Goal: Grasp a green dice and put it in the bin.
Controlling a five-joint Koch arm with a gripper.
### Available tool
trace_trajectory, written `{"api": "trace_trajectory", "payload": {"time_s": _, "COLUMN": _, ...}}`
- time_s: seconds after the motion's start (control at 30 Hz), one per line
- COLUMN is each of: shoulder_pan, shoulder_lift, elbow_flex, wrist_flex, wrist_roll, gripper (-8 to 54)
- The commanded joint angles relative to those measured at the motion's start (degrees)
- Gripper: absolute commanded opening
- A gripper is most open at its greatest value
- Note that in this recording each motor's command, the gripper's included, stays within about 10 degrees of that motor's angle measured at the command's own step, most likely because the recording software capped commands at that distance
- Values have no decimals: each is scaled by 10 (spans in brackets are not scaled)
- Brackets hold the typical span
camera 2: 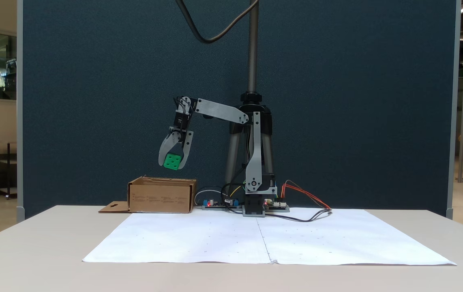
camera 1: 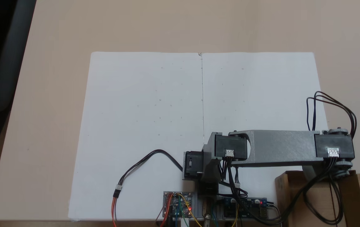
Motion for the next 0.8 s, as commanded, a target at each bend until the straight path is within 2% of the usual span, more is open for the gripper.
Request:
{"api": "trace_trajectory", "payload": {"time_s": 0.0, "shoulder_pan": 26, "shoulder_lift": 28, "elbow_flex": -35, "wrist_flex": -5, "wrist_roll": -70, "gripper": 122}}
{"api": "trace_trajectory", "payload": {"time_s": 0.23, "shoulder_pan": 69, "shoulder_lift": -13, "elbow_flex": -35, "wrist_flex": -39, "wrist_roll": -99, "gripper": 122}}
{"api": "trace_trajectory", "payload": {"time_s": 0.3, "shoulder_pan": 76, "shoulder_lift": -35, "elbow_flex": -35, "wrist_flex": -44, "wrist_roll": -98, "gripper": 230}}
{"api": "trace_trajectory", "payload": {"time_s": 0.4, "shoulder_pan": 87, "shoulder_lift": -50, "elbow_flex": -35, "wrist_flex": -51, "wrist_roll": -98, "gripper": 320}}
{"api": "trace_trajectory", "payload": {"time_s": 0.67, "shoulder_pan": 88, "shoulder_lift": -55, "elbow_flex": -35, "wrist_flex": -93, "wrist_roll": -88, "gripper": 323}}
{"api": "trace_trajectory", "payload": {"time_s": 0.77, "shoulder_pan": 77, "shoulder_lift": -54, "elbow_flex": -35, "wrist_flex": -110, "wrist_roll": -47, "gripper": 323}}
